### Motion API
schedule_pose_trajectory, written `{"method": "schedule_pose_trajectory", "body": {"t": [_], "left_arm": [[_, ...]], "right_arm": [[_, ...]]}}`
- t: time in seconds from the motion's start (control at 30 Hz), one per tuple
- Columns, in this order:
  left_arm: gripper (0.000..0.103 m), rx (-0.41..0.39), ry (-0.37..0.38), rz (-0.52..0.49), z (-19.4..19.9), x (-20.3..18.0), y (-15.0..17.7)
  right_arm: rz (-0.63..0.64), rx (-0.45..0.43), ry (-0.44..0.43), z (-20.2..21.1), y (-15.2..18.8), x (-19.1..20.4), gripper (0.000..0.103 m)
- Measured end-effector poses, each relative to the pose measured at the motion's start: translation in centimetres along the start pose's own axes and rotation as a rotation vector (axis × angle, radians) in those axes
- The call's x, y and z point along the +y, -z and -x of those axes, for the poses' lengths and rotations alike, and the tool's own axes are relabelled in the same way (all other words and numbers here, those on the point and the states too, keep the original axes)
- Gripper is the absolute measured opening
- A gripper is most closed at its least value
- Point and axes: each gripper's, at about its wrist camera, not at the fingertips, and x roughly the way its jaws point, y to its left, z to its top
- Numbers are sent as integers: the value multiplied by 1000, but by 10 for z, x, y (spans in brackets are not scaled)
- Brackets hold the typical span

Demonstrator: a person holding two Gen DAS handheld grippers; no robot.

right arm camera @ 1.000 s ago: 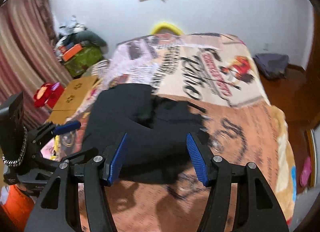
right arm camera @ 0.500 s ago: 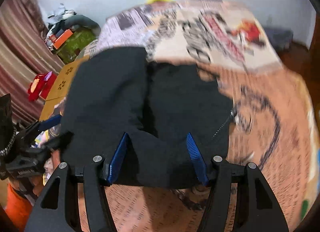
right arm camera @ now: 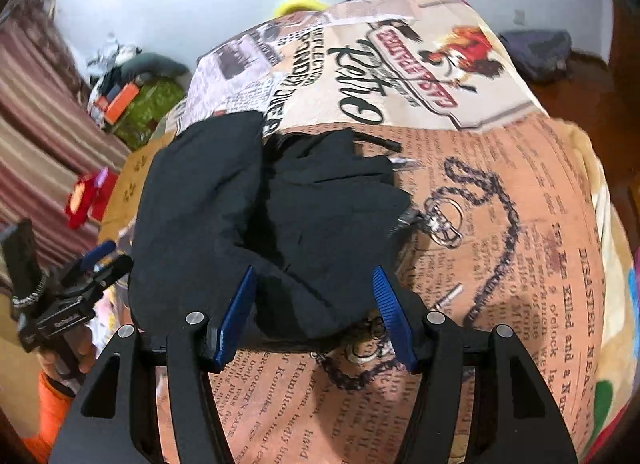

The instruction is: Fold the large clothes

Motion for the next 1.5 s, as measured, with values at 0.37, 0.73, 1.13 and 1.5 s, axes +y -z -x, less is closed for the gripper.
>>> {"method": "schedule_pose_trajectory", "body": {"t": [0.37, 0.73, 1.13, 1.5], "left_arm": [[99, 155, 400, 390, -54, 53, 5], [103, 186, 472, 486, -94, 55, -7], [81, 128, 467, 413, -57, 40, -12], [77, -63, 470, 303, 32, 48, -57]], "right_arm": [[-208, 118, -141, -40, 1, -43, 57], [-206, 178, -182, -74, -7, -28, 60], [-232, 146, -257, -56, -5, -27, 23], [-31, 14, -258, -11, -40, 50, 15]]}}
